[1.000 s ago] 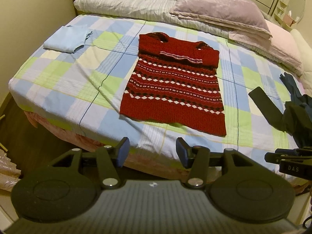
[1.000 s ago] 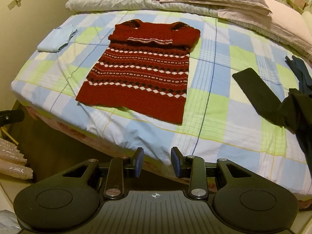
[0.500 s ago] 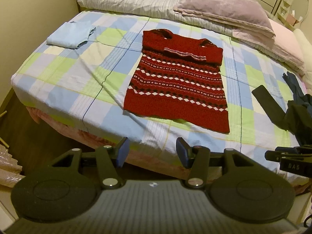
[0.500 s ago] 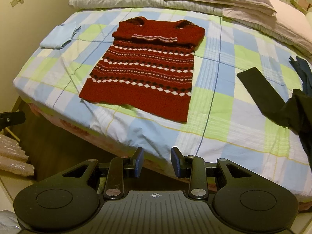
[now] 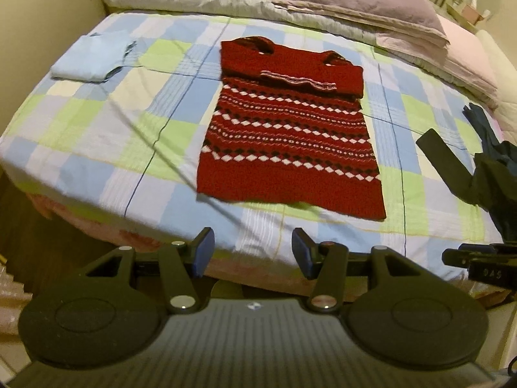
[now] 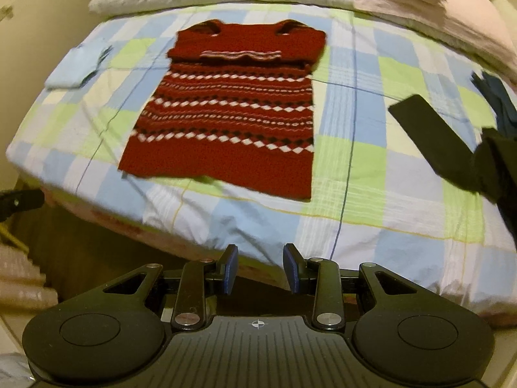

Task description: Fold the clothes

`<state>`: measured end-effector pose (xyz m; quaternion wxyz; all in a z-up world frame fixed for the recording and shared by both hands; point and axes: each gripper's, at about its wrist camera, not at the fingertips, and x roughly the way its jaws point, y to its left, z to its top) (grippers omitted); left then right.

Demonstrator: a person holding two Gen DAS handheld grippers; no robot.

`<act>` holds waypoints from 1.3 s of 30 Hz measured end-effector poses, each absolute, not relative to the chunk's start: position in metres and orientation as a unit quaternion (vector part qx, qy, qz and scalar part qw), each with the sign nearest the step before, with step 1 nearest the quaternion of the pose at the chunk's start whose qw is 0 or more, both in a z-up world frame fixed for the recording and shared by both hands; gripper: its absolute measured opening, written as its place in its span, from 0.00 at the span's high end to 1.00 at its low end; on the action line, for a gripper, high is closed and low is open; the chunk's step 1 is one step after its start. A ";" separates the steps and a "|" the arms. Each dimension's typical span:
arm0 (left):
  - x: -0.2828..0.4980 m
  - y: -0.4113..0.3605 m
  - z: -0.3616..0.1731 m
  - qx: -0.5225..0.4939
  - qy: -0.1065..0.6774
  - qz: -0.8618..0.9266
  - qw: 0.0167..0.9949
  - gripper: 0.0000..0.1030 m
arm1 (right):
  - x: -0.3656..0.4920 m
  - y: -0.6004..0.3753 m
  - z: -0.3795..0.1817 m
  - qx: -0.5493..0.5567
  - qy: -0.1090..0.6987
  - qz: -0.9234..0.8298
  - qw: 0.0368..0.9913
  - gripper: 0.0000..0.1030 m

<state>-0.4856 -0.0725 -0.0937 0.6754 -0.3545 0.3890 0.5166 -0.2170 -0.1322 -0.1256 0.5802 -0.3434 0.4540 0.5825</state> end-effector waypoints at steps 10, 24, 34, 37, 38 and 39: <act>-0.555 0.044 -0.120 -0.386 0.360 0.478 0.702 0.54 | -0.163 -0.081 -0.144 -0.143 0.538 0.539 0.632 0.67; -0.593 0.130 -0.252 -0.484 0.351 0.411 0.688 0.54 | -0.123 -0.057 -0.239 -0.092 0.611 0.472 0.629 0.67; -0.587 0.179 -0.345 -0.511 0.290 0.415 0.695 0.53 | -0.078 0.001 -0.333 -0.077 0.591 0.527 0.605 0.66; -0.589 0.189 -0.362 -0.519 0.268 0.417 0.696 0.53 | -0.063 0.016 -0.354 -0.073 0.589 0.542 0.595 0.66; -0.590 0.192 -0.367 -0.526 0.255 0.415 0.697 0.52 | -0.059 0.020 -0.360 -0.071 0.591 0.545 0.591 0.65; -0.590 0.195 -0.370 -0.533 0.242 0.409 0.700 0.50 | -0.056 0.023 -0.365 -0.066 0.593 0.549 0.585 0.63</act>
